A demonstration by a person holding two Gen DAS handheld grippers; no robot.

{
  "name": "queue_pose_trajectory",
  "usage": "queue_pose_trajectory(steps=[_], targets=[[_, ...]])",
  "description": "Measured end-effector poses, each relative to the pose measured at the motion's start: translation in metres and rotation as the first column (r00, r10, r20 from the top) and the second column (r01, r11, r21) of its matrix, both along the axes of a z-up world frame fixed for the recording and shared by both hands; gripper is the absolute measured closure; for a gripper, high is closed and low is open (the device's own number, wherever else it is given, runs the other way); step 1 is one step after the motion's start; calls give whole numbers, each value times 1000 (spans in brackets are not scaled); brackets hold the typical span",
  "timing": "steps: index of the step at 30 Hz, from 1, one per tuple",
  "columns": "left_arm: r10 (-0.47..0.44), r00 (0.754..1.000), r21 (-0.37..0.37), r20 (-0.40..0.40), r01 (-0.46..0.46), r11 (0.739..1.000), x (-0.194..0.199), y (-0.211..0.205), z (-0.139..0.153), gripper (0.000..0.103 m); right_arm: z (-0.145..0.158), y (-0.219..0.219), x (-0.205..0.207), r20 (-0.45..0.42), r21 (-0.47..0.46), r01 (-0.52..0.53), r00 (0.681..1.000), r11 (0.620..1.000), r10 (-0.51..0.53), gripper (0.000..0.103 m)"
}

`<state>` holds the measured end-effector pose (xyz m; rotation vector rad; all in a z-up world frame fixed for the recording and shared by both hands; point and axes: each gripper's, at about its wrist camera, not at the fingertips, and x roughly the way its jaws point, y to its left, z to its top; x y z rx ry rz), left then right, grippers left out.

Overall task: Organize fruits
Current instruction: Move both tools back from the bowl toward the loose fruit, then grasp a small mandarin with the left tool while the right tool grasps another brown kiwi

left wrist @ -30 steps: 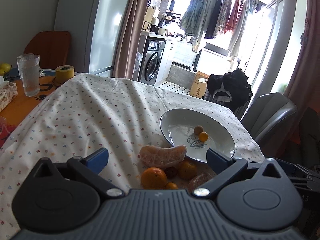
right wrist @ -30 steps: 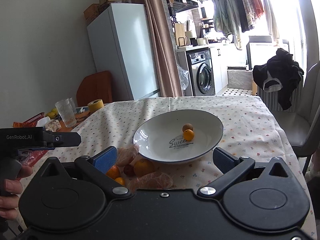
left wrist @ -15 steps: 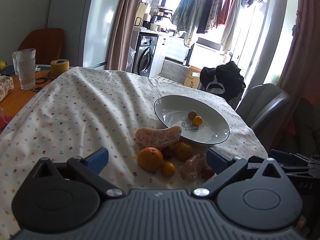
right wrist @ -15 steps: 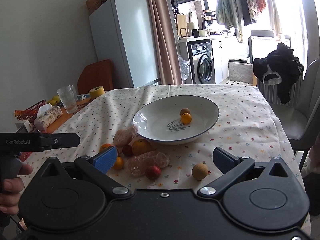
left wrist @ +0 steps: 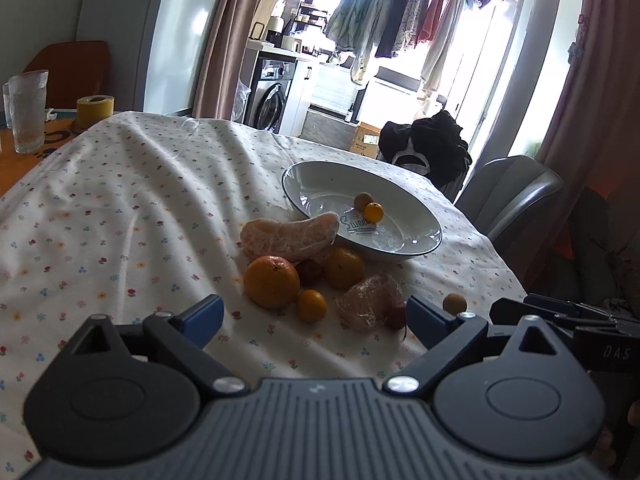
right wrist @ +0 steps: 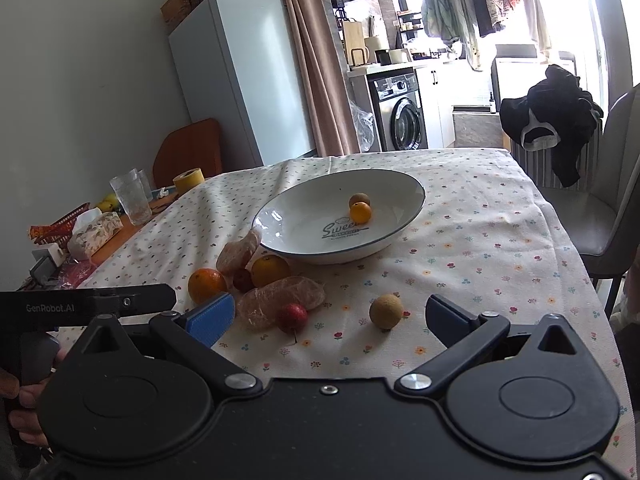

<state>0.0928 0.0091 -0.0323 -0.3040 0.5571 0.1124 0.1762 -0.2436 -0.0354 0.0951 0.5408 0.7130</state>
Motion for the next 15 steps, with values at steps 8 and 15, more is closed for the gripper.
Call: queue_pose_trajectory(steps=[8, 15], targets=[[8, 999, 0, -33, -8, 1000, 12, -6, -12, 27, -10, 1, 12, -31, -7, -4, 1000, 1000, 4, 11], [62, 997, -4, -43, -62, 998, 25, -6, -19, 36, -15, 5, 20, -33, -3, -19, 999, 1000, 19, 16]])
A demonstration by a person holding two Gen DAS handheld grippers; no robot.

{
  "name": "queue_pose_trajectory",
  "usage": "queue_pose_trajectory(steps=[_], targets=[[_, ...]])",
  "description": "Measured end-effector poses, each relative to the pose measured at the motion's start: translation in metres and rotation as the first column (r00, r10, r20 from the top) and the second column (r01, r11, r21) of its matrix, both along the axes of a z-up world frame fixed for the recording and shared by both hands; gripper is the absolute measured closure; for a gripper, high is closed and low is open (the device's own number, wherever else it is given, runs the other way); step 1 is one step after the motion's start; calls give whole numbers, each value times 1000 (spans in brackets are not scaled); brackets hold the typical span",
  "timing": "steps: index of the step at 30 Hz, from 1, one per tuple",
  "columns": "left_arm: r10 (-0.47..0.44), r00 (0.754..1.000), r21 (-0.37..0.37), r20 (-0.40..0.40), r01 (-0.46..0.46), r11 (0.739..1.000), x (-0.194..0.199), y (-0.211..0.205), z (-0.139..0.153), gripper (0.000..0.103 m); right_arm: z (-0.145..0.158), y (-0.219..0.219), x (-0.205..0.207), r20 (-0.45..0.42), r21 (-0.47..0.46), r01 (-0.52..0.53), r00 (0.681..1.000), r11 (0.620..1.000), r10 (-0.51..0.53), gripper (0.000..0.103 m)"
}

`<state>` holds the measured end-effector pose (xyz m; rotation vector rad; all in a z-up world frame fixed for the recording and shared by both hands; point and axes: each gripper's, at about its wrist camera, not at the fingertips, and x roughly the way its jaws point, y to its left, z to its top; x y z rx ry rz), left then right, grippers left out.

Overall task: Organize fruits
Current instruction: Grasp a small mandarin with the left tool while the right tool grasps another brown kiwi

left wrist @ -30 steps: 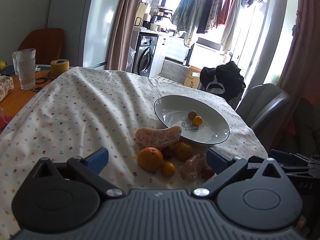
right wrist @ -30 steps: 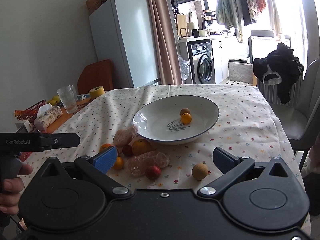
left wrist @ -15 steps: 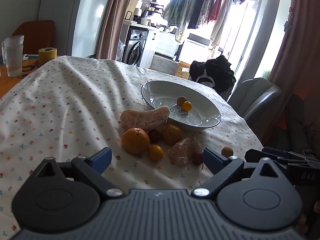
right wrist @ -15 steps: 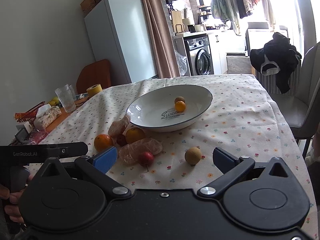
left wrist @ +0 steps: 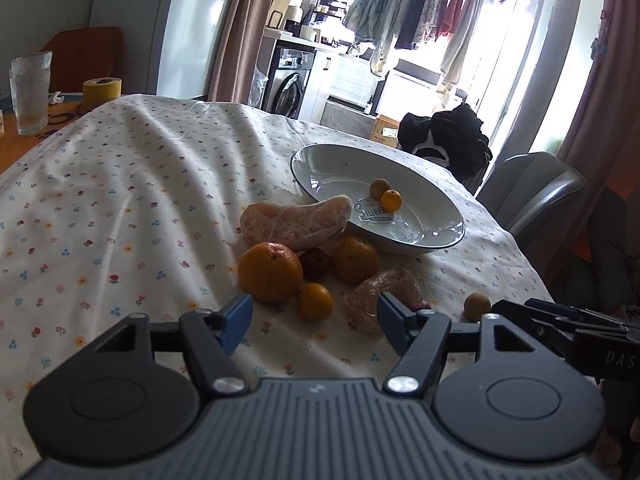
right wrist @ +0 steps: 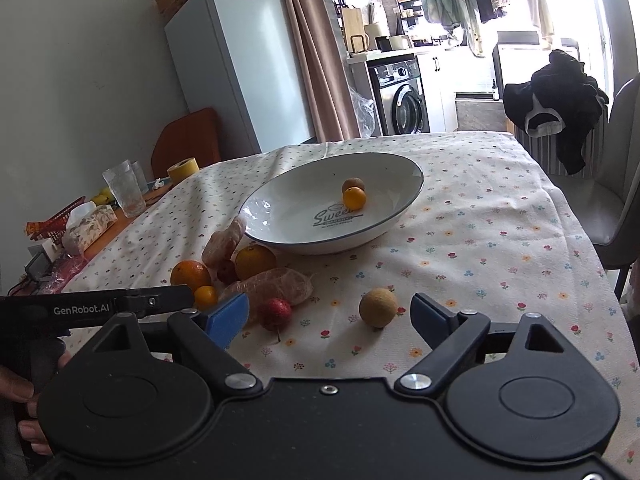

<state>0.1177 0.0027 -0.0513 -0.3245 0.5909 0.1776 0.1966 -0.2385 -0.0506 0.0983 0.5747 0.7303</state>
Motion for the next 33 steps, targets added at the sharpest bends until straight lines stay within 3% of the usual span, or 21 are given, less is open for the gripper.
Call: queue_pose_trajectory(steps=[8, 12, 20, 22, 24, 27, 33], targets=[[35, 999, -9, -24, -35, 999, 15, -1, -6, 38, -4, 8, 14, -13, -6, -2, 1000, 1000, 2, 16], [41, 998, -19, -42, -42, 999, 21, -1, -10, 41, -6, 11, 18, -22, -15, -6, 1000, 1000, 5, 24], [53, 998, -27, -44, -54, 998, 25, 3, -15, 48, -11, 21, 23, -22, -47, -4, 1000, 999, 3, 30], [62, 997, -25, -43, -63, 998, 25, 4, -15, 52, -12, 23, 25, -16, -54, 9, 1000, 998, -10, 31], [74, 996, -27, -43, -75, 997, 24, 6, -15, 63, -12, 24, 27, -9, -69, 23, 1000, 997, -24, 38], [85, 996, -48, -38, -87, 995, 21, 14, -17, 75, -11, 23, 29, -15, -76, 33, 999, 997, -34, 40], [70, 997, -43, -37, -72, 996, 21, 14, -17, 76, -19, 25, 36, -32, -103, 45, 998, 994, -49, 40]])
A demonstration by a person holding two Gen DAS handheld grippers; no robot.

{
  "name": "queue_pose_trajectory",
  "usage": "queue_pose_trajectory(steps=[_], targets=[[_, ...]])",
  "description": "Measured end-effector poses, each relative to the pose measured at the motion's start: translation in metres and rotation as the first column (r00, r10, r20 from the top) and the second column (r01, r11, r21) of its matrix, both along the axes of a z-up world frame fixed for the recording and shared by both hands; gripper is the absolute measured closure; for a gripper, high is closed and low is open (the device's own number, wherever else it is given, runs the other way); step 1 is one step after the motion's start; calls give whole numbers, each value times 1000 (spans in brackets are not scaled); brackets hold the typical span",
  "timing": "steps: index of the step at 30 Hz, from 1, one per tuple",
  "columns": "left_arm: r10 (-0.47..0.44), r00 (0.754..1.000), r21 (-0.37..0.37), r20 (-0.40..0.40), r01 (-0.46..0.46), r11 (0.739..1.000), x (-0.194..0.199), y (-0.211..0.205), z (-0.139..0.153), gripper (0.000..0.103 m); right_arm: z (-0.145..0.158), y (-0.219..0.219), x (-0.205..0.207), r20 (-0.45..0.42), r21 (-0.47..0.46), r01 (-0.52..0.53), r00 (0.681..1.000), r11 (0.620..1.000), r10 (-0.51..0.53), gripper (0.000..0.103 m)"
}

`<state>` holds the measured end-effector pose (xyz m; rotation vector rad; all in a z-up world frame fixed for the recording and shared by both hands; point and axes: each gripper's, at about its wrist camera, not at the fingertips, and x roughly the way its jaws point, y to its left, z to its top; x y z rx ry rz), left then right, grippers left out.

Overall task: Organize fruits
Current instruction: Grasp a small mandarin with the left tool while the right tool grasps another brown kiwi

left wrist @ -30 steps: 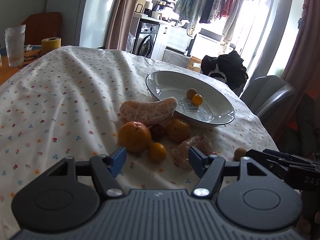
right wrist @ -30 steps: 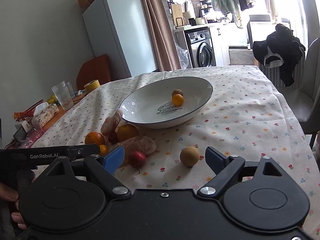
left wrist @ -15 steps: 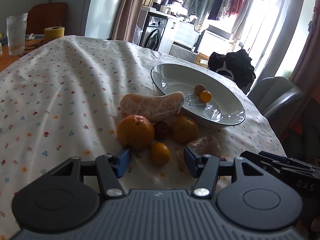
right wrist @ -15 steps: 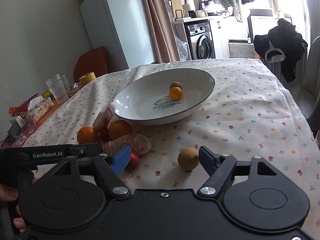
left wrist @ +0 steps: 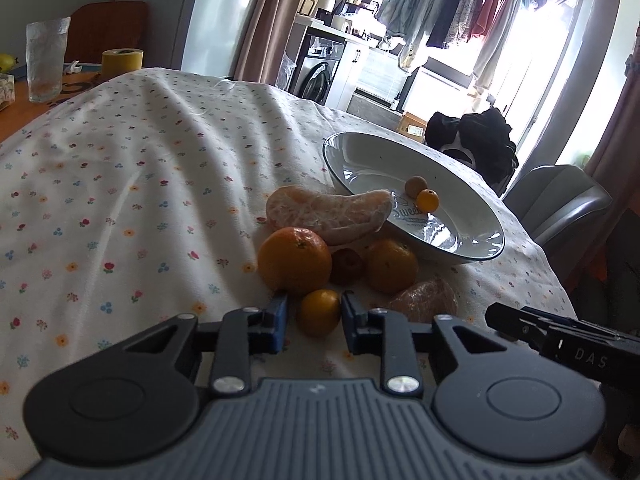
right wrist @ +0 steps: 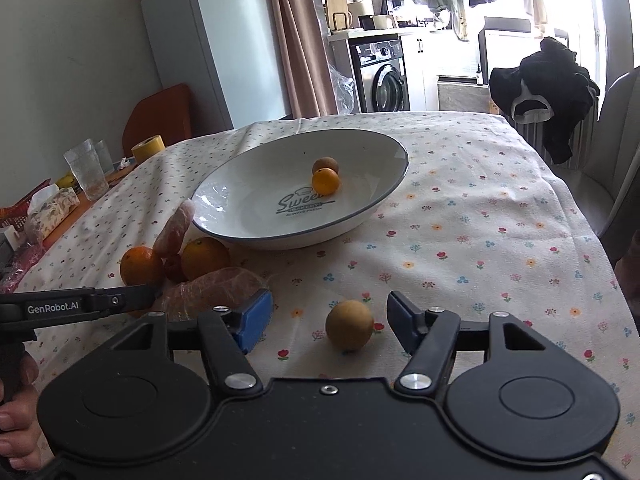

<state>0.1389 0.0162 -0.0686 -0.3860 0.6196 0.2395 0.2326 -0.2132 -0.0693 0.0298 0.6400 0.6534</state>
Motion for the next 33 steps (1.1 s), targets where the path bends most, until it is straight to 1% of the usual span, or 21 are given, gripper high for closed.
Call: queue_pose_trajectory(steps=[2, 4, 5, 6, 7, 10, 17, 18, 20, 23, 26, 33], targets=[[0, 1000, 9, 2, 0, 1000, 0, -2, 0, 75, -4, 0, 1, 1, 0, 1, 1000, 1000, -1, 42], [0, 1000, 17, 3, 0, 1000, 1, -3, -1, 75, -4, 1, 0, 16, -10, 5, 1000, 1000, -5, 53], [-2, 1000, 19, 1, 2, 1000, 2, -3, -1, 75, -4, 0, 1, 9, -6, 4, 1000, 1000, -4, 66], [-4, 1000, 20, -3, 4, 1000, 3, -3, 0, 75, -4, -2, 2, 0, 3, 6, 1000, 1000, -6, 75], [-5, 1000, 21, -7, 5, 1000, 3, -3, 0, 75, -4, -4, 3, -10, 12, 4, 1000, 1000, -4, 78], [-15, 1000, 33, -23, 16, 999, 4, -5, 1, 75, -4, -8, 3, -20, 31, 3, 1000, 1000, -2, 78], [-24, 999, 31, -32, 25, 999, 0, -6, 1, 76, -6, -8, 0, -5, 24, -9, 1000, 1000, 9, 76], [-24, 999, 31, -31, 25, 999, 0, -6, 1, 77, -6, -7, -1, 2, 17, -13, 1000, 1000, 13, 76], [-21, 999, 21, -31, 22, 1000, 0, -6, 1, 82, -6, -6, -1, 13, 9, -16, 1000, 1000, 16, 76], [-22, 1000, -9, -21, 22, 1000, -5, -4, 2, 82, -5, -7, -2, 13, 5, -14, 1000, 1000, 14, 78], [-23, 1000, -26, -9, 23, 999, -9, -3, 4, 82, -2, -10, -4, 16, 9, -7, 1000, 1000, 7, 79], [-31, 999, -6, 34, 31, 1000, -16, -8, 21, 82, 16, -14, -13, 49, 41, -18, 999, 999, 16, 79]])
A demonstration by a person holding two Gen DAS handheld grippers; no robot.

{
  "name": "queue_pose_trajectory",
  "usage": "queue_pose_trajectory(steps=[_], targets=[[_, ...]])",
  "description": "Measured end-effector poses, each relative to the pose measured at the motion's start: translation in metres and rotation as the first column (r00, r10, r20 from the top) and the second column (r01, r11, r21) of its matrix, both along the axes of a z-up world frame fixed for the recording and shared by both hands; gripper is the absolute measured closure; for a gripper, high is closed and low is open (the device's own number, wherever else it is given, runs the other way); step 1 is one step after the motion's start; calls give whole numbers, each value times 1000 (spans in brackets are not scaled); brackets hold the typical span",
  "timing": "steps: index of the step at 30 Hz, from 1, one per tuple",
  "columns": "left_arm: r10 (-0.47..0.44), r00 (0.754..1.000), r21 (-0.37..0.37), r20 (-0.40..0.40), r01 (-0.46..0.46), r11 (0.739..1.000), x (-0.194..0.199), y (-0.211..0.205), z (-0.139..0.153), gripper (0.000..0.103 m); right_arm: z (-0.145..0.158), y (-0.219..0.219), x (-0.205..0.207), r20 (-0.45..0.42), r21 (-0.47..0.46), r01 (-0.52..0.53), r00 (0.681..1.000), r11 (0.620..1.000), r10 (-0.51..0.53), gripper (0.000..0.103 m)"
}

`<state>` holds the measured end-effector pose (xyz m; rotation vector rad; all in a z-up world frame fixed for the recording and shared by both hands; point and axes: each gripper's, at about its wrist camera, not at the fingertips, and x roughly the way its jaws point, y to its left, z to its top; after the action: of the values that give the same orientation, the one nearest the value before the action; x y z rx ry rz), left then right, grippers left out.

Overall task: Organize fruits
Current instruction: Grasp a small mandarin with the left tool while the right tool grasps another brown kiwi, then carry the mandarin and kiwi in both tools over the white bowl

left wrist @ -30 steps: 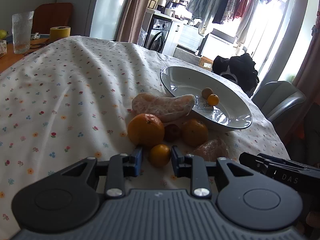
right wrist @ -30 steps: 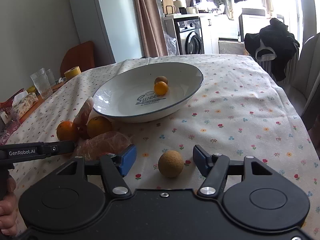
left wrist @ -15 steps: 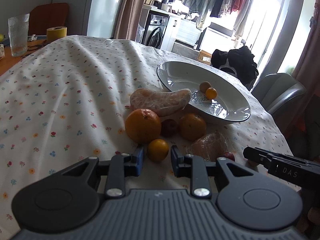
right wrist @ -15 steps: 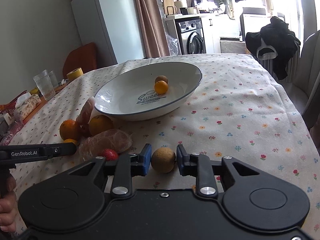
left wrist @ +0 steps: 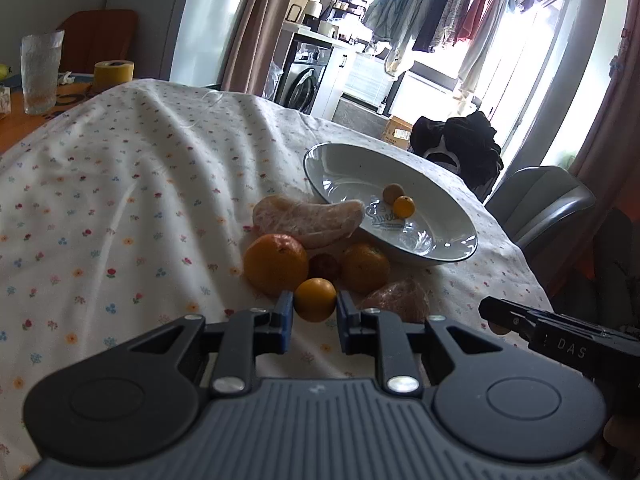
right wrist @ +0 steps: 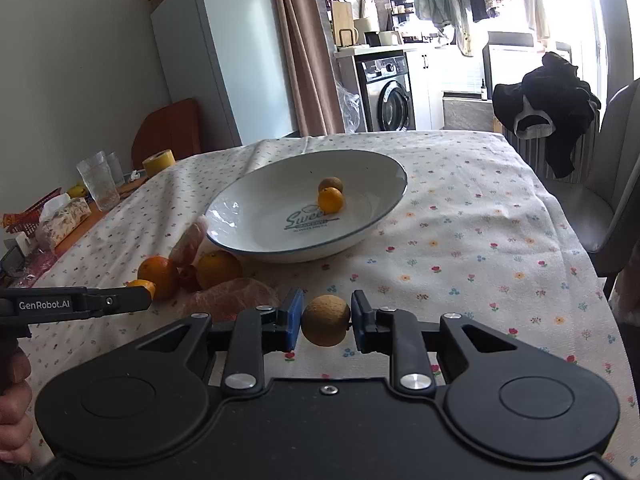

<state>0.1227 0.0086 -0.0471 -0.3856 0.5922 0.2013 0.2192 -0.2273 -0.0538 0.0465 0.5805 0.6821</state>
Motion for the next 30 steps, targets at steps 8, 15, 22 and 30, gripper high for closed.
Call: queue_pose_trajectory(steps=[8, 15, 22, 30], targets=[[-14, 999, 15, 51, 13, 1000, -9, -4, 25, 82, 24, 5, -10, 56, 13, -23, 998, 1000, 22, 79], [-21, 996, 24, 90, 19, 1000, -17, -6, 42, 82, 40, 8, -20, 92, 24, -49, 995, 999, 46, 79], [-21, 992, 37, 121, 16, 999, -23, -9, 56, 82, 52, 11, -27, 118, 40, -63, 991, 997, 58, 79], [-25, 989, 49, 147, 18, 999, -23, -10, 67, 82, 62, 10, -28, 139, 53, -62, 989, 997, 54, 79]])
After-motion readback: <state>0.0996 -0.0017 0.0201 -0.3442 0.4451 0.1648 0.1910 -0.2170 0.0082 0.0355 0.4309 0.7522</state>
